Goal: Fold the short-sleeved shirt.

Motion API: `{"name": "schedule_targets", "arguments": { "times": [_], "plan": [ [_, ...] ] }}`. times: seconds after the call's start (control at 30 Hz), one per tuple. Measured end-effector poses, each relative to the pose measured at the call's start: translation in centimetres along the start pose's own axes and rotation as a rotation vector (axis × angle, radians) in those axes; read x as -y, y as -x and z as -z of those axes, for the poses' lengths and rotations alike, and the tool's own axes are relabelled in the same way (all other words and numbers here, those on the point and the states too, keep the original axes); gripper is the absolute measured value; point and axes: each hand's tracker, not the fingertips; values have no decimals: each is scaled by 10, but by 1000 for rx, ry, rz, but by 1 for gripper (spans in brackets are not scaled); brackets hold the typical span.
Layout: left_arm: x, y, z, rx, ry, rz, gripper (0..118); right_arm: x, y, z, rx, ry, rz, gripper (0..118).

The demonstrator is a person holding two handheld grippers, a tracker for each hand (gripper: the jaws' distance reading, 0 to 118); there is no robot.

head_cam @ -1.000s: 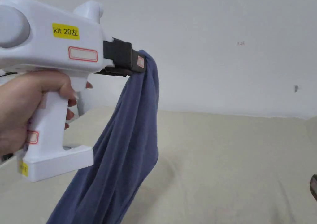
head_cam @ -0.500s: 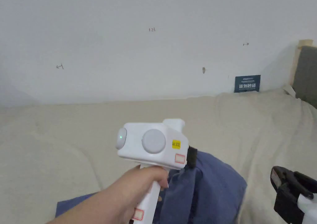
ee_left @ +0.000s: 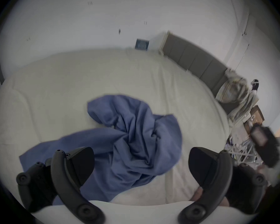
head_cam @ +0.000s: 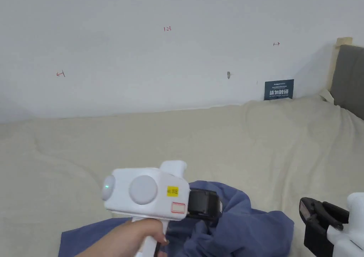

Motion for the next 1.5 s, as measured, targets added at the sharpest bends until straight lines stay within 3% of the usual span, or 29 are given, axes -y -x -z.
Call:
{"name": "schedule_targets", "arguments": {
  "times": [0.03,0.07,0.13,0.17,0.2,0.3,0.33,0.37,0.47,0.6,0.77,0.87,0.93,1.03,1.13,1.2,1.3,1.33,1.37,1.47,1.5],
  "plan": [
    [3,5,-30,11,-58,-13,115,-3,2,-1,0,-11,1,0],
    [9,11,-56,40,-152,-15,101,-5,3,-2,2,-16,2,0],
    [34,14,-109,-49,-329,-20,55,-9,5,-6,-6,-30,9,0],
    [49,17,-127,-122,-407,-15,22,-9,6,-8,-14,-43,14,0],
    [67,20,-145,-179,-473,-7,9,-10,9,-10,-18,-58,14,0],
    [122,13,-177,-424,-688,103,0,-5,15,-16,-3,-127,-13,0],
    [141,6,-182,-574,-756,115,0,-1,17,-18,4,-161,-26,0],
    [155,9,-183,-629,-789,81,0,5,19,-21,13,-194,-35,0],
    [193,8,-187,-646,-844,65,0,20,24,-29,33,-246,-35,0],
    [212,10,-184,-654,-788,43,0,26,32,-41,33,-285,-13,0],
    [206,15,-189,-661,-816,14,0,17,39,-40,19,-279,-55,0],
    [164,24,-193,-655,-795,14,0,11,41,-37,-7,-267,-58,0],
    [111,51,-193,-617,-614,-12,0,8,43,-33,-19,-251,-64,0],
    [43,115,-175,-469,-355,-195,0,5,45,-24,-52,-205,-79,0],
    [1,185,-121,-380,26,-281,0,7,47,-14,-72,-158,-97,0],
    [3,223,-91,-319,106,-404,0,10,47,-7,-89,-132,-104,0],
    [7,260,-58,-403,127,-514,0,17,47,3,-89,-107,-107,0],
    [9,270,-48,-402,118,-493,2,19,47,8,-87,-92,-110,0],
    [11,276,-43,-408,125,-479,24,21,46,12,-88,-78,-112,0],
    [17,286,-18,-440,196,-414,115,26,44,26,-91,-45,-107,0],
    [21,286,-11,-449,216,-387,118,28,44,31,-88,-34,-103,0]
  ]
}}
